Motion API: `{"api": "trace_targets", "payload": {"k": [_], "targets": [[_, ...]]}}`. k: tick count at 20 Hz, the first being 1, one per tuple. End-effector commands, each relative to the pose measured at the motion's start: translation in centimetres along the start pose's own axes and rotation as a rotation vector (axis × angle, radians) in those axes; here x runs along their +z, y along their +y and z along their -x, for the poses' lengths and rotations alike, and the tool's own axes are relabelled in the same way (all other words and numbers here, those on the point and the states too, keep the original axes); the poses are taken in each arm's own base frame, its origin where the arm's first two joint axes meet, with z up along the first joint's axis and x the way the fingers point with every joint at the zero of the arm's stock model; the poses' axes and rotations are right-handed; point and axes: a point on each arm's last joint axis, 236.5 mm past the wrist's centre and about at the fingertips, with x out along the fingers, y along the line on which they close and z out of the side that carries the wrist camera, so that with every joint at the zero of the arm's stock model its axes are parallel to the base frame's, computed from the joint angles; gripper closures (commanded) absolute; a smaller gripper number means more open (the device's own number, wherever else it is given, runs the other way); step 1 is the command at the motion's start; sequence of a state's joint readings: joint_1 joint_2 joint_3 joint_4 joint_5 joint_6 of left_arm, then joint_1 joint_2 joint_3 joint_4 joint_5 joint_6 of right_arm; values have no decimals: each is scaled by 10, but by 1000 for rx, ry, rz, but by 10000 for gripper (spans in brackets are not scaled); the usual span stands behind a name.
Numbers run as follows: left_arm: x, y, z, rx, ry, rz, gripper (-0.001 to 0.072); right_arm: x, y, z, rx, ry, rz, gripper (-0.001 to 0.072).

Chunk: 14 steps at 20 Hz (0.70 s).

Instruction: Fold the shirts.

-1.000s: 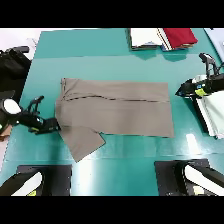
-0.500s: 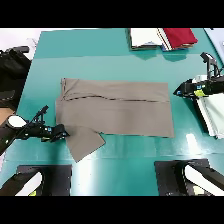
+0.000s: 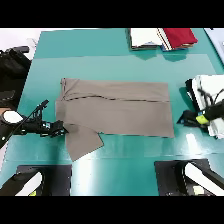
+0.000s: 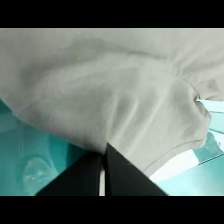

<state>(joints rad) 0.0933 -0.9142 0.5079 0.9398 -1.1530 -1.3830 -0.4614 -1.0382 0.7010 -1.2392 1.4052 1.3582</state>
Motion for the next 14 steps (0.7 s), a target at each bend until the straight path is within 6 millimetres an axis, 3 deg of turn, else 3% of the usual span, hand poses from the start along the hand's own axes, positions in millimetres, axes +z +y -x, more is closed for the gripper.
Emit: {"api": "trace_targets", "payload": {"k": [1, 6, 7, 9, 11, 14], "targets": [[2, -1, 2, 0, -5, -14, 677, -33, -10, -34, 69, 75, -95, 257], [2, -1, 2, 0, -4, -17, 677, -28, 18, -54, 108, 49, -27, 262], [2, -1, 2, 0, -3, -21, 677, -27, 23, -55, 98, 48, 8, 320], [-2, -2, 2, -3, 12, -39, 677, -20, 33, -54, 82, 27, 75, 551], [-10, 1, 3, 13, 50, -72, 678, -14, 44, -47, 64, 21, 145, 693], [-19, 16, 24, 123, 30, -126, 679, -20, 41, -27, -39, 63, 273, 694]]}}
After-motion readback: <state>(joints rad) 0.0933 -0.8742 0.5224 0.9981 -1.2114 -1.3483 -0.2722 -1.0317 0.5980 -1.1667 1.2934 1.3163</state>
